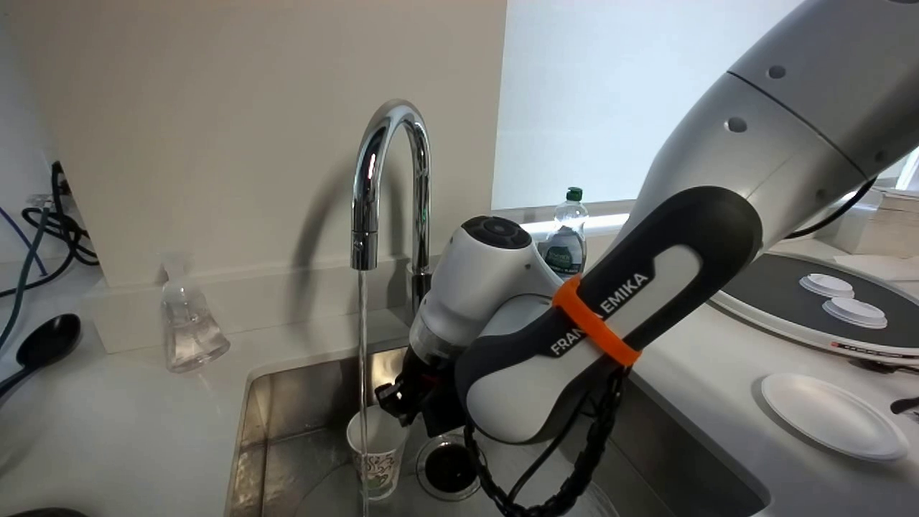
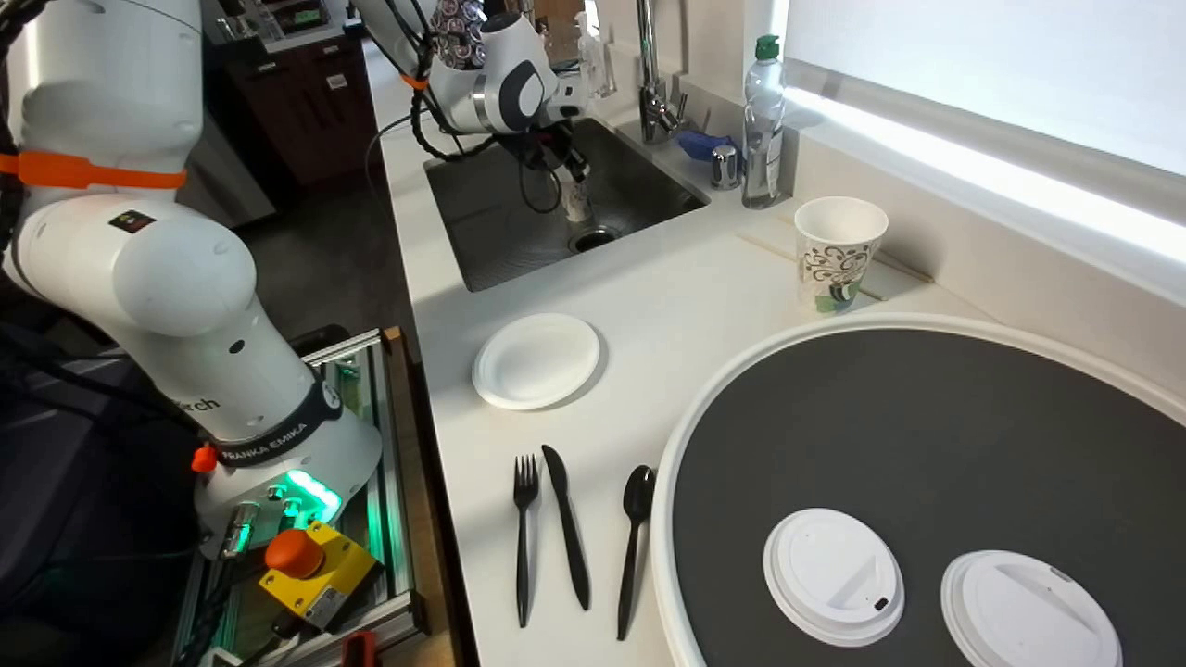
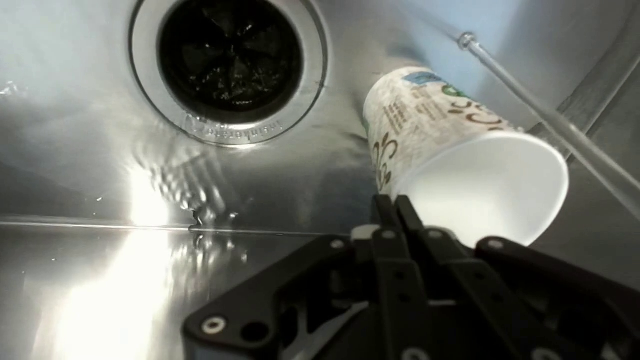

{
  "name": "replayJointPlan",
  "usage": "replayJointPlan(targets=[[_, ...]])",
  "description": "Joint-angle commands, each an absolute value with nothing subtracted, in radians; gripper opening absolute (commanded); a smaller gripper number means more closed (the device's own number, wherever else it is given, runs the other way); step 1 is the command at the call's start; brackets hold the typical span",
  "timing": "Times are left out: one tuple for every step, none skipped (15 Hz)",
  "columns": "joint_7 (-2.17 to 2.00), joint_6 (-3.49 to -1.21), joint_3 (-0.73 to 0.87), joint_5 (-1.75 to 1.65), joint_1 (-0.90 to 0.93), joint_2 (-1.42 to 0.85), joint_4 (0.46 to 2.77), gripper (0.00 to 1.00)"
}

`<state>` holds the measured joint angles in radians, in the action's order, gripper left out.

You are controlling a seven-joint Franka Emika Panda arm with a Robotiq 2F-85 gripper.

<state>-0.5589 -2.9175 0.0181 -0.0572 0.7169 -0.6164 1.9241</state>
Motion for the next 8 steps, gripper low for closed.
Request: replayJointPlan(targets=[[-0.503, -2.933, -0.017, -0.024, 0.692, -0.604, 1.946, 0.01], [-0.49, -2.935, -0.025, -0.023, 0.684, -0.603, 1.948, 0.01], [-0.477, -2.937, -0.033, -0.023, 0.678, -0.601, 1.949, 0.01], [-0.468, -2.935, -0.035, -0.025, 0.676, -0.6, 1.949, 0.01], [-0.458, -2.935, -0.041, -0.025, 0.67, -0.6, 1.949, 0.01], [-0.452, -2.934, -0.044, -0.026, 0.667, -0.601, 1.949, 0.01], [-0.443, -2.934, -0.05, -0.026, 0.663, -0.601, 1.949, 0.01], [-0.437, -2.934, -0.052, -0.027, 0.66, -0.601, 1.949, 0.01]])
